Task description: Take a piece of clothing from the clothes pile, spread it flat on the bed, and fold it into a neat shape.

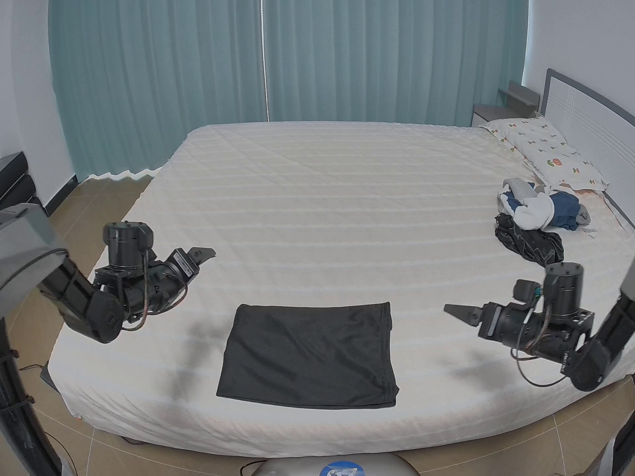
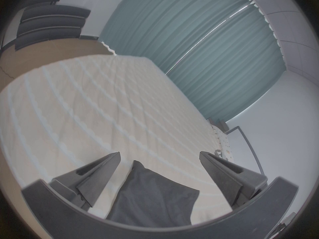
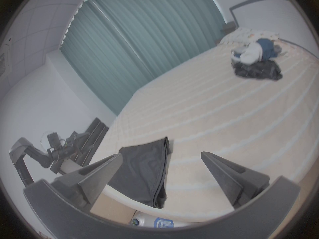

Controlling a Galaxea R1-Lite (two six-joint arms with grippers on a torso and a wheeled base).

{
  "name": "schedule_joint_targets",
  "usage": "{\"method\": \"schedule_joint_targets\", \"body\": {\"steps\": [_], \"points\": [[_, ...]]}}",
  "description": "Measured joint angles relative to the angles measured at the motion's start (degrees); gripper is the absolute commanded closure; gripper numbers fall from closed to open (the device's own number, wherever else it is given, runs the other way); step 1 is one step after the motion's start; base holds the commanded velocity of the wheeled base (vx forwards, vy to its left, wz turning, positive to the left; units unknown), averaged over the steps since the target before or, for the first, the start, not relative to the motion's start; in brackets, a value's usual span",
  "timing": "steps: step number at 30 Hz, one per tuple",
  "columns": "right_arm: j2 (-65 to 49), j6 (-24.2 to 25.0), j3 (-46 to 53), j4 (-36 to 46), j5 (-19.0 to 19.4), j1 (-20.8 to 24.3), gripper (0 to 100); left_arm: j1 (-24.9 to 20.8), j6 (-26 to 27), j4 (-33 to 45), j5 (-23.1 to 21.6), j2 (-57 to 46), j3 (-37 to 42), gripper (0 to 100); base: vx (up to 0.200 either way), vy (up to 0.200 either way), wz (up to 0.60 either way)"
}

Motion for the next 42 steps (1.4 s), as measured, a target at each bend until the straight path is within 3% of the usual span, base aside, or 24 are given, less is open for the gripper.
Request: {"method": "schedule_joint_targets", "body": {"steps": [7, 13, 23, 30, 34, 39, 42], "points": [[-18.25, -1.54, 7.39, 1.45, -0.73, -4.38, 0, 0.22, 2.71, -0.52, 1.65, -16.69, 10.05, 0, 0.0, 0.0, 0.0], [-34.72, -5.69, 12.59, 7.44, -0.99, -6.58, 0, 0.2, 8.05, -0.11, 5.25, -33.02, 18.44, 0, 0.0, 0.0, 0.0], [-63.33, -14.53, 15.54, 34.67, -1.19, -8.16, 0, 0.18, 21.43, 2.28, 11.96, -56.08, 31.01, 0, 0.0, 0.0, 0.0], [-82.51, -21.36, 13.67, 56.95, -1.41, -9.97, 0, 0.33, 33.23, 10.68, 18.19, -72.94, 35.4, 0, 0.0, 0.0, 0.0], [-91.55, -25.48, 12.37, 65.32, -2.05, -11.63, 0, 0.55, 39.61, 16.94, 21.37, -83.94, 37.0, 0, 0.0, 0.0, 0.0], [-99.57, -29.96, 11.7, 71.38, -6.31, -13.31, 0, 0.9, 46.04, 25.76, 25.28, -97.39, 38.68, 0, 0.0, 0.0, 0.0], [-103.07, -31.71, 12.59, 72.72, -12.39, -14.14, 0, 1.77, 48.45, 29.21, 29.31, -104.06, 39.7, 0, 0.0, 0.0, 0.0]]}}
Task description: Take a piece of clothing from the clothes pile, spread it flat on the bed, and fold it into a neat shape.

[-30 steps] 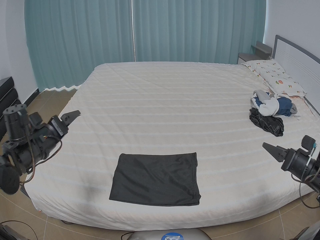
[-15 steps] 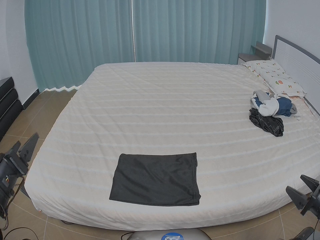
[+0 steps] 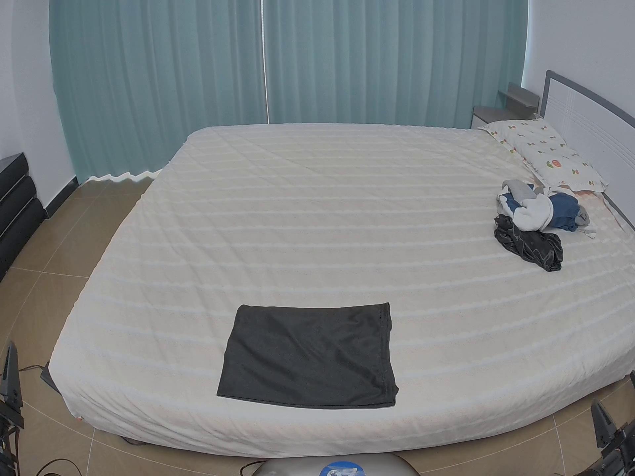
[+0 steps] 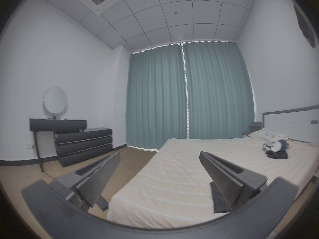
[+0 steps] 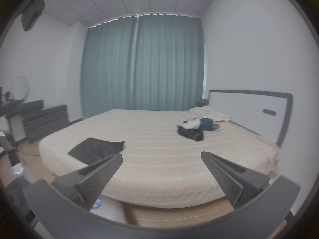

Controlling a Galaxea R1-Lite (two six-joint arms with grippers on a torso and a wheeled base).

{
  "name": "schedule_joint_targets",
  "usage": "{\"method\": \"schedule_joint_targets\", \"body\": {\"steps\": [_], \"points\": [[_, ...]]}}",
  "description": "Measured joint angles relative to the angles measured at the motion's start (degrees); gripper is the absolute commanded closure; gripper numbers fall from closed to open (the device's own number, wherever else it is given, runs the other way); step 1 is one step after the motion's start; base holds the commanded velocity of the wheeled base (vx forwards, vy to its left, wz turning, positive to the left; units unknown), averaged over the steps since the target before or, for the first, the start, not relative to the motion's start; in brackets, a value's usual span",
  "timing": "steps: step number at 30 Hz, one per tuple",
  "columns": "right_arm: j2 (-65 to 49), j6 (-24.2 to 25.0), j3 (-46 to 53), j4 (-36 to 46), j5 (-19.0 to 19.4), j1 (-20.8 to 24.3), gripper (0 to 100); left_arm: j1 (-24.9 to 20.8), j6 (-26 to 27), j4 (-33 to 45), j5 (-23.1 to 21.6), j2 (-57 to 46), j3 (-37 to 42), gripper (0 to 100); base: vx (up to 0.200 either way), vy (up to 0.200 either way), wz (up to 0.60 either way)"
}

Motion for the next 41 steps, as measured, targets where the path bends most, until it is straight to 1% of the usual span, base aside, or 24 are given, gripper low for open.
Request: {"method": "schedule_joint_targets", "body": {"steps": [2, 4, 7, 9, 12, 16, 17, 19, 21, 23, 25, 28, 33, 35, 36, 38, 39, 41], "points": [[-1.49, -0.55, 0.68, -0.11, -3.34, -0.35, 0, 1.27, 0.98, 1.37, 1.37, -2.68, 0.51, 0, 0.0, 0.0, 0.0], [-2.67, -1.05, 1.27, -0.22, -5.78, -0.62, 0, 3.55, 1.91, 2.93, 2.39, -4.99, 0.88, 0, 0.0, 0.0, 0.0], [-3.75, -1.46, 1.95, -0.28, -7.52, -0.93, 0, 6.53, 2.86, 4.52, 2.9, -7.31, 1.32, 0, 0.0, 0.0, 0.0], [-4.16, -1.34, 2.29, -0.57, -7.69, -0.99, 0, 7.18, 3.22, 5.19, 2.27, -8.52, 2.23, 0, 0.0, 0.0, 0.0], [-4.52, -0.15, 2.84, -1.27, -6.6, -1.12, 0, 7.18, 3.23, 7.3, -0.95, -10.15, 3.88, 0, 0.0, 0.0, 0.0], [-4.79, 2.21, 4.55, -4.88, -1.63, -1.18, 0, 6.84, 1.91, 10.48, -5.06, -11.36, 4.55, 0, 0.0, 0.0, 0.0], [-4.83, 2.4, 5.01, -6.11, -0.98, -1.18, 0, 6.77, 1.61, 11.25, -6.13, -11.53, 4.64, 0, 0.0, 0.0, 0.0], [-4.88, 2.45, 5.73, -7.67, -0.02, -1.16, 0, 6.7, 1.04, 12.2, -9.56, -11.8, 4.71, 0, 0.0, 0.0, 0.0], [-4.91, 2.43, 6.12, -7.85, 0.61, -1.16, 0, 6.62, 0.46, 12.9, -14.04, -12.0, 4.75, 0, 0.0, 0.0, 0.0], [-4.91, 2.4, 6.3, -7.83, 1.29, -1.16, 0, 6.55, -0.11, 13.34, -17.27, -12.13, 4.75, 0, 0.0, 0.0, 0.0], [-4.91, 2.45, 6.39, -7.83, 1.56, -1.16, 0, 6.53, -0.69, 13.76, -18.48, -12.19, 4.79, 0, 0.0, 0.0, 0.0], [-4.91, 2.54, 6.42, -7.83, 1.58, -1.12, 0, 6.51, -0.85, 14.01, -16.86, -12.26, 4.79, 0, 0.0, 0.0, 0.0], [-4.91, 2.65, 6.45, -7.8, 1.54, -1.18, 0, 6.51, 0.9, 14.07, -6.73, -12.28, 4.79, 0, 0.0, 0.0, 0.0], [-4.91, 2.65, 6.45, -7.8, 1.54, -1.18, 0, 6.49, 0.71, 14.2, -4.84, -12.28, 4.79, 0, 0.0, 0.0, 0.0], [-4.91, 2.65, 6.45, -7.8, 1.54, -1.18, 0, 6.46, 0.45, 14.42, -4.57, -12.28, 4.79, 0, 0.0, 0.0, 0.0], [-4.91, 2.65, 6.45, -7.83, 1.54, -1.18, 0, 6.46, 0.07, 15.01, -5.52, -12.26, 4.79, 0, 0.0, 0.0, 0.0], [-4.91, 2.65, 6.45, -7.8, 1.54, -1.18, 0, 6.46, 0.0, 15.3, -6.66, -12.26, 4.79, 0, 0.0, 0.0, 0.0], [-4.9, 2.6, 6.45, -7.8, 1.56, -1.18, 0, 6.46, -0.12, 15.91, -11.23, -12.26, 4.79, 0, 0.0, 0.0, 0.0]]}}
